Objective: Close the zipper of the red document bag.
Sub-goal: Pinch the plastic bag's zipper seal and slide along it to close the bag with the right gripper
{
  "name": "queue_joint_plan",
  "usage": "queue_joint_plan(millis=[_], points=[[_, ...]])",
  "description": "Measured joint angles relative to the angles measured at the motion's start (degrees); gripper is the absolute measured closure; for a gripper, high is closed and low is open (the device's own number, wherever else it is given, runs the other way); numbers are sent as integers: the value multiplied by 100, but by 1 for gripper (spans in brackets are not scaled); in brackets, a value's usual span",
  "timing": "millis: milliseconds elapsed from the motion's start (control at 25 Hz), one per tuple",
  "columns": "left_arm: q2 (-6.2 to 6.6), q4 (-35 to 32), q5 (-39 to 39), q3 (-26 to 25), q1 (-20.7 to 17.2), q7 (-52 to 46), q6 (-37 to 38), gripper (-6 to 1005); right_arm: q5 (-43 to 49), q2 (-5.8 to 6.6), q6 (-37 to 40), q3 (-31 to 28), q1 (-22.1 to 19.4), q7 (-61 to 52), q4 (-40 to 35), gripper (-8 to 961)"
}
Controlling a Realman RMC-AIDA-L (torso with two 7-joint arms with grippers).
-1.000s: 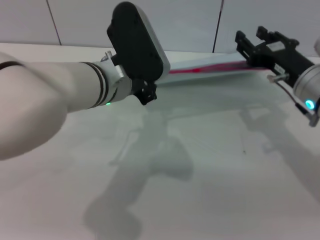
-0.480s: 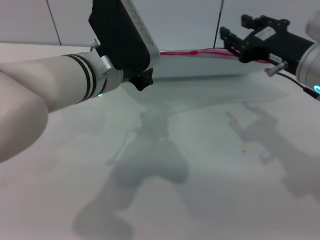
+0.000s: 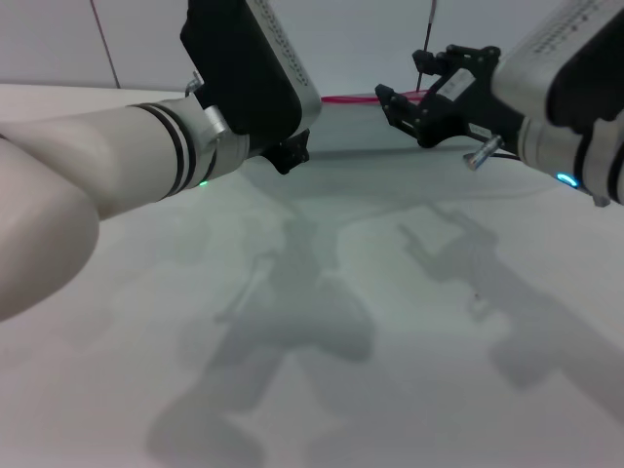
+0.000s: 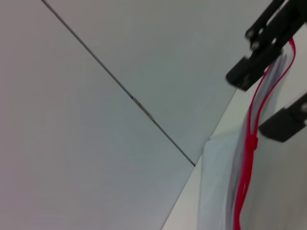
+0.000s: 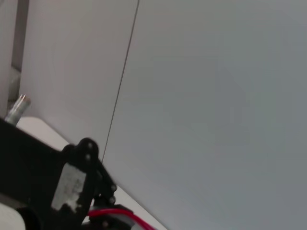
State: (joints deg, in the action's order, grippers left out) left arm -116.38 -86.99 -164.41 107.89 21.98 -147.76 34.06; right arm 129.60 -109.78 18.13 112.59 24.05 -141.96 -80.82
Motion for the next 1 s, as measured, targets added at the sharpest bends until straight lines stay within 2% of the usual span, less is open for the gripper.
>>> queue_joint_plan(millis=[80,120,160,240,1000], points=[[0,-2,4,5,-1,0,-4,944,-9,-214,138,-195,-17,431,66,412],[1,-3,5,5,-2,1,-4,944,-10,-433,297,-422,-28,811,158,412],[1,-3,5,5,-2,1,-4,944,-10,-433,297,-422,-28,811,158,412],[1,-3,6,8,2,2,-6,945,-14,-568,469,-602,-24,1076,240,412],[10,-82,6,11,31,2,39,945,34,-596,457,-578,20,1670,306,498]])
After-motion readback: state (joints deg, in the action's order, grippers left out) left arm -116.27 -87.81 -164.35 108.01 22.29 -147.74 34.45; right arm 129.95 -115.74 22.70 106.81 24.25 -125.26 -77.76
